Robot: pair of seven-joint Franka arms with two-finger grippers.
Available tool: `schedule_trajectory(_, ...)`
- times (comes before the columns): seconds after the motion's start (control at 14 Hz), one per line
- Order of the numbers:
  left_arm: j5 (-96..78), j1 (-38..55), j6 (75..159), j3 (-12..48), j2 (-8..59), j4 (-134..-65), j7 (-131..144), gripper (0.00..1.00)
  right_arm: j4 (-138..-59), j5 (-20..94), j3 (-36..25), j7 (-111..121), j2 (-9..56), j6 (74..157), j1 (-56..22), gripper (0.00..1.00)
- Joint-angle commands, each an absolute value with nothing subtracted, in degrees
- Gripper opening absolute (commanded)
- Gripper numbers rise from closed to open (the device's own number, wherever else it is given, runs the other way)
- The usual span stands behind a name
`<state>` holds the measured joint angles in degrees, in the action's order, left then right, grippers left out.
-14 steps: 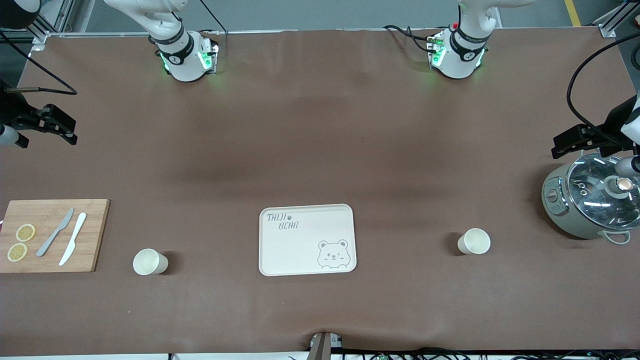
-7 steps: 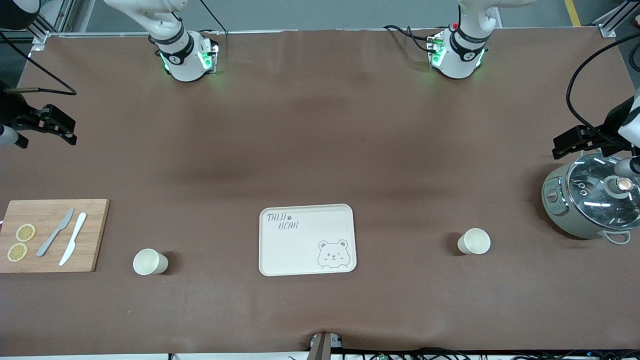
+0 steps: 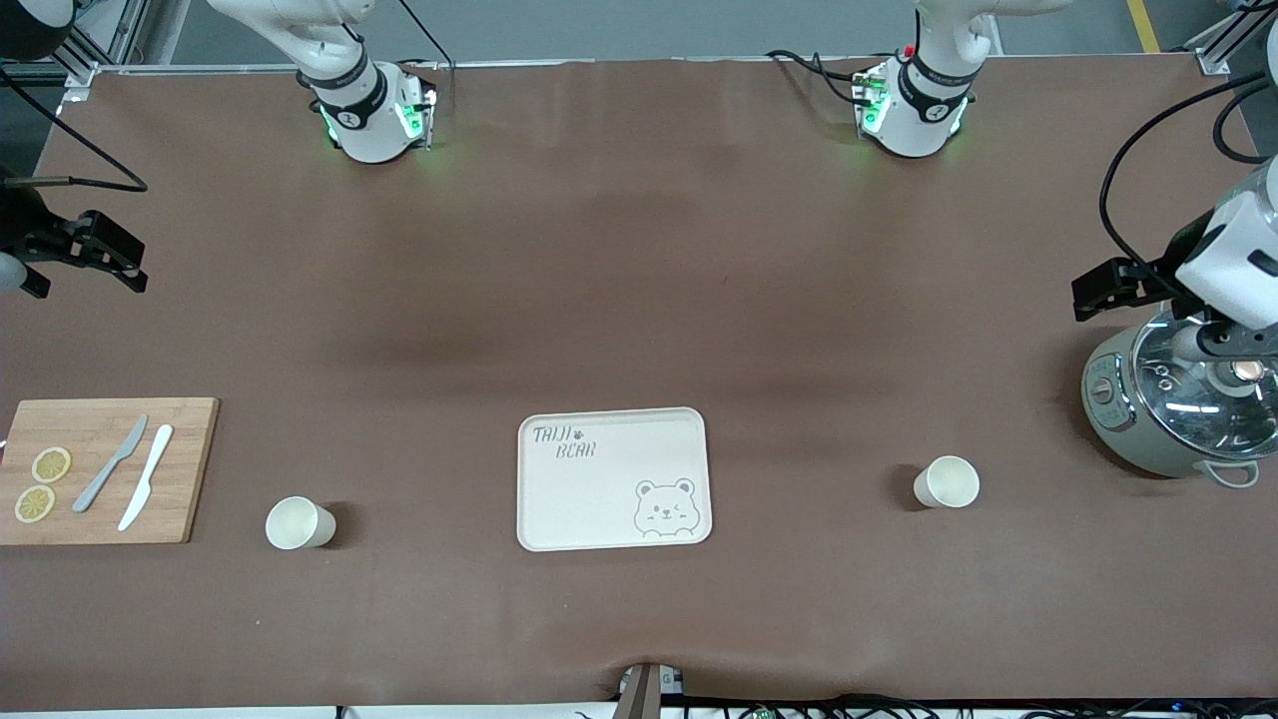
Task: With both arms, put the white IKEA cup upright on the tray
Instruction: 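Move the right gripper toward one white cup while the left gripper reaches the other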
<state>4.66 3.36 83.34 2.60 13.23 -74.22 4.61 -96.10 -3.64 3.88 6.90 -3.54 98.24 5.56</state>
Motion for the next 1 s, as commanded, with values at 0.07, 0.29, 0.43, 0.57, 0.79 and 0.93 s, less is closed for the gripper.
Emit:
schedule_trajectory(0.07, 5.5, 2.9, 86.0, 2.8, 16.9, -74.2, 4.7, 1.00, -95.1, -3.8, 4.0, 6.6, -2.1, 98.3, 6.0, 1.00)
schedule_trajectory(0.29, 4.9, 2.1, 90.9, 2.7, 20.2, -74.2, 3.9, 1.00, -90.6, -3.9, 4.1, 5.9, 4.5, 98.4, 5.5, 1.00)
schedule_trajectory(0.43, 4.7, 1.6, 94.9, 2.7, 22.9, -74.2, 2.7, 1.00, -85.9, -3.8, 4.2, 3.1, 11.3, 98.6, 5.8, 1.00)
schedule_trajectory(0.57, 3.3, 1.0, 98.3, 2.7, 25.4, -74.2, 0.8, 1.00, -83.5, -2.0, 4.2, 3.0, 17.2, 101.1, 6.2, 1.00)
schedule_trajectory(0.79, 2.9, 1.1, 101.9, 2.7, 28.6, -74.2, 0.8, 1.00, -83.4, 2.4, 4.0, 3.0, 22.1, 106.5, 6.5, 1.00)
schedule_trajectory(0.93, 2.8, 1.0, 104.0, 2.7, 31.2, -74.2, 0.8, 1.00, -83.3, 2.8, 3.9, 3.0, 24.5, 109.8, 6.4, 1.00)
